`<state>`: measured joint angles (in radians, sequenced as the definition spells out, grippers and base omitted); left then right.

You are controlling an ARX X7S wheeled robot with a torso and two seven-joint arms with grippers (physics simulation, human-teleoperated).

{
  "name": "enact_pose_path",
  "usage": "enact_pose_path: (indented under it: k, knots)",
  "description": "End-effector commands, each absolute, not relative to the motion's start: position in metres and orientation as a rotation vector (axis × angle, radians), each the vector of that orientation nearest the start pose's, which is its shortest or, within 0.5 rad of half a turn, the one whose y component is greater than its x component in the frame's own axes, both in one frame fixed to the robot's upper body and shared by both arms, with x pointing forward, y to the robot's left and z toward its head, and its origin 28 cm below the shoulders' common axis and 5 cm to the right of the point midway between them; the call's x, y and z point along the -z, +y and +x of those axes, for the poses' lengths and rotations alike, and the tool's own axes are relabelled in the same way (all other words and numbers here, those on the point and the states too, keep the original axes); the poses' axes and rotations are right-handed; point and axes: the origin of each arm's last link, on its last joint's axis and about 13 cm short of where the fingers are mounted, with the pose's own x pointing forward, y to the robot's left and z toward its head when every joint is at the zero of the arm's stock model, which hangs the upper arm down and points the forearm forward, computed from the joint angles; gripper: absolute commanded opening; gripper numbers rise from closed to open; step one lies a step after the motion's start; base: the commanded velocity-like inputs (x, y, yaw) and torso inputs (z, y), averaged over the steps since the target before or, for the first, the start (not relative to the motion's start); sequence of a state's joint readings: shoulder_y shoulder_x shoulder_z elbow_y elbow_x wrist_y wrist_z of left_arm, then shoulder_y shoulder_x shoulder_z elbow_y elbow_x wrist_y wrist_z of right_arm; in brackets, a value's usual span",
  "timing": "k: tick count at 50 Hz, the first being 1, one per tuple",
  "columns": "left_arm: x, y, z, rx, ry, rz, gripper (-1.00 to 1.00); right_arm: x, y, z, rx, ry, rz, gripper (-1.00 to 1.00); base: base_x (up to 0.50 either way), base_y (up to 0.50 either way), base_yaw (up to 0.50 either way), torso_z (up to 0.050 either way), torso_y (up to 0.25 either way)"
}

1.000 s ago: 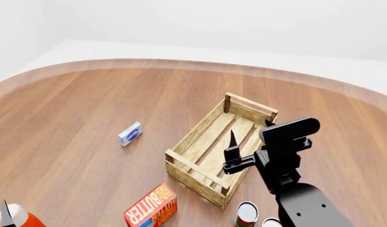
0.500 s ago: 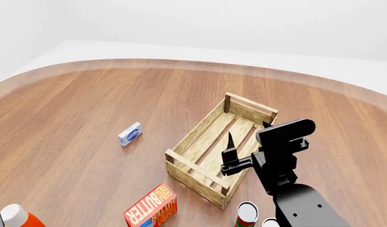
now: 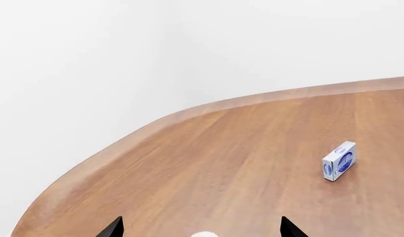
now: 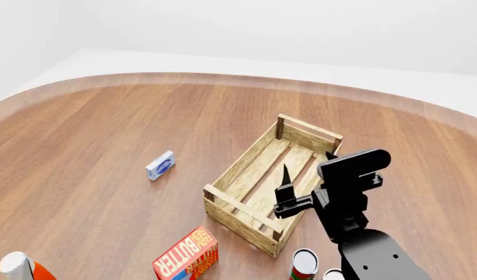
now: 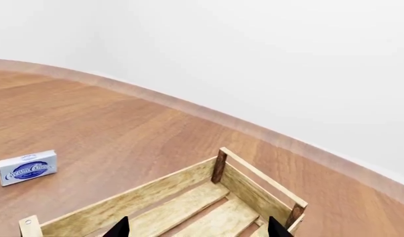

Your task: Pick up the ketchup, and put it in the wooden tray.

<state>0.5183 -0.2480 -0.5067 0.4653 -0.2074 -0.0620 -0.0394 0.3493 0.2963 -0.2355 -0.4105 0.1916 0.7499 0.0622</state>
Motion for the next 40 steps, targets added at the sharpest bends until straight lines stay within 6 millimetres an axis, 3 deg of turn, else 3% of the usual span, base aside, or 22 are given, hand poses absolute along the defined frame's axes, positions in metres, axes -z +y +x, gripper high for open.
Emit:
enact_pose_path:
  k: [1,40]
  knots:
    - [-0.059,0.336,0.091,-0.347,0.028,0.225,1.0,-0.121,-0.11,0.256,-0.178,0.054,-0.215,1.0,0.0,0.0,0.0,0.0,0.0]
    - [-0.036,0.339,0.101,-0.375,0.096,0.191,1.0,-0.119,-0.108,0.26,-0.169,0.067,-0.221,1.0,0.0,0.0,0.0,0.0,0.0]
